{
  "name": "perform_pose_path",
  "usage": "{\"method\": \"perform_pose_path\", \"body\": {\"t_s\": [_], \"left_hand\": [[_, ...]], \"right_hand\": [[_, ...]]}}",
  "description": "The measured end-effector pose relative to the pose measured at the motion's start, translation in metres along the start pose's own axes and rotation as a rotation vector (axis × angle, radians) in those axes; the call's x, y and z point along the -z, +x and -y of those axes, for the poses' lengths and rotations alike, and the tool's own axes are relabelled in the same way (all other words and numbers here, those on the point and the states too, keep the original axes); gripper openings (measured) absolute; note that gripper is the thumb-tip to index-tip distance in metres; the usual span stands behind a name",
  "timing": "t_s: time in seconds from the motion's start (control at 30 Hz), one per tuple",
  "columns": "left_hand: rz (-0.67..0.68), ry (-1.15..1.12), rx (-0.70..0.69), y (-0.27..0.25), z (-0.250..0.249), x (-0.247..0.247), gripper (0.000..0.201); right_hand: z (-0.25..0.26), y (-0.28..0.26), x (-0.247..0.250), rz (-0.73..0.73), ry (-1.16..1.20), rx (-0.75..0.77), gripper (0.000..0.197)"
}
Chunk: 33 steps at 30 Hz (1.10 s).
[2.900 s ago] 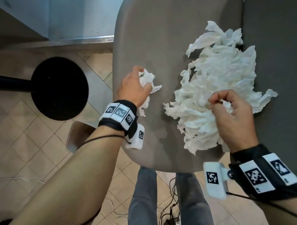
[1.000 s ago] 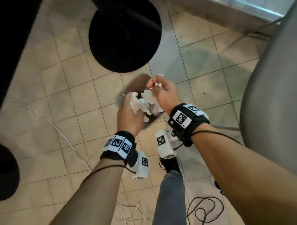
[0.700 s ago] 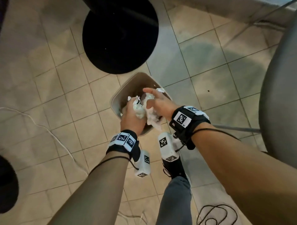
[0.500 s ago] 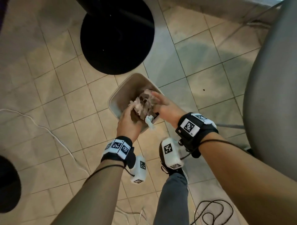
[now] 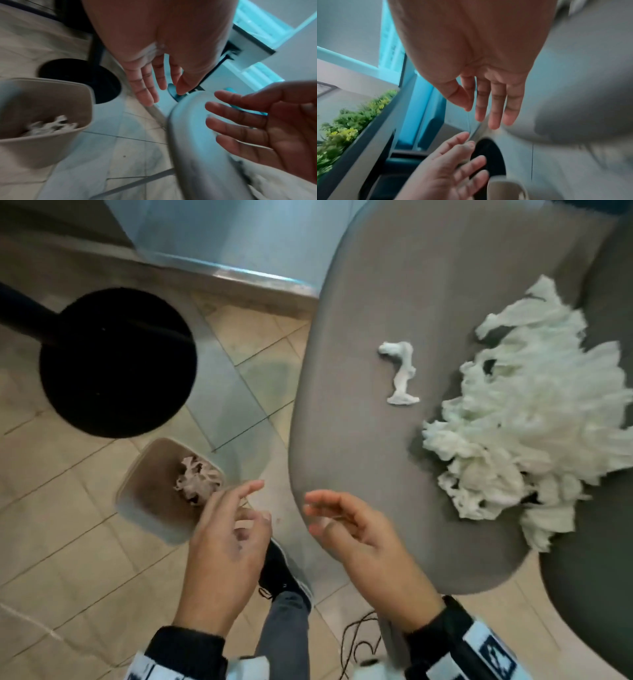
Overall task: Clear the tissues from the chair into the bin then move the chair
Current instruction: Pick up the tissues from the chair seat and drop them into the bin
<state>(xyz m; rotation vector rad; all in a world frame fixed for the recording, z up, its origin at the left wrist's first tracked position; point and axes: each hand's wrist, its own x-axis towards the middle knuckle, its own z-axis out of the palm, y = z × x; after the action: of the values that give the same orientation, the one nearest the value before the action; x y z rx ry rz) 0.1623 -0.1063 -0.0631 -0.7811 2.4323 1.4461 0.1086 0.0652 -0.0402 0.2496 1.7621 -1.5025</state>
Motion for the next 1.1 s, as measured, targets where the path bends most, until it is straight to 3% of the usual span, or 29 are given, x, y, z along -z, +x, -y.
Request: {"method": "perform_pose_path", "body": {"t_s": [0.2, 0.37, 0.53, 0.67, 0.83, 1.0, 1.1], "left_hand": [[0.180, 0.212, -0.244, 0.050, -0.091, -0.059, 0.043], [0.274, 0.423, -0.288, 0.115, -0.127, -0.126, 0.053], [0.315, 0.743, -0.312, 0.153, -0.141, -0.172, 0.057], [0.225, 0.829, -0.378, 0.160, -0.136, -0.183, 0.029], [0.185, 0.623, -0.373, 0.143, -0.125, -0.175, 0.019], [0.103, 0.414, -0.436, 0.078, -0.147, -0.179, 0.019], [0.221, 0.386, -0.396, 0.041, -0.161, -0.196, 0.023]], "right_hand": [[0.014, -0.031, 0.111, -0.451, -0.240, 0.153, 0.028], [-0.020, -0.017, 0.171, -0.719, -0.529, 0.173, 0.032], [-0.049, 0.005, 0.196, -0.695, -0.645, 0.020, 0.057], [-0.061, 0.014, 0.208, -0.673, -0.594, 0.016, 0.047], [-0.062, -0.001, 0.220, -0.741, -0.397, 0.069, 0.027], [-0.056, -0.036, 0.229, -0.799, -0.111, 0.016, 0.028], [-0.059, -0.049, 0.233, -0.832, 0.024, -0.048, 0.020]]}}
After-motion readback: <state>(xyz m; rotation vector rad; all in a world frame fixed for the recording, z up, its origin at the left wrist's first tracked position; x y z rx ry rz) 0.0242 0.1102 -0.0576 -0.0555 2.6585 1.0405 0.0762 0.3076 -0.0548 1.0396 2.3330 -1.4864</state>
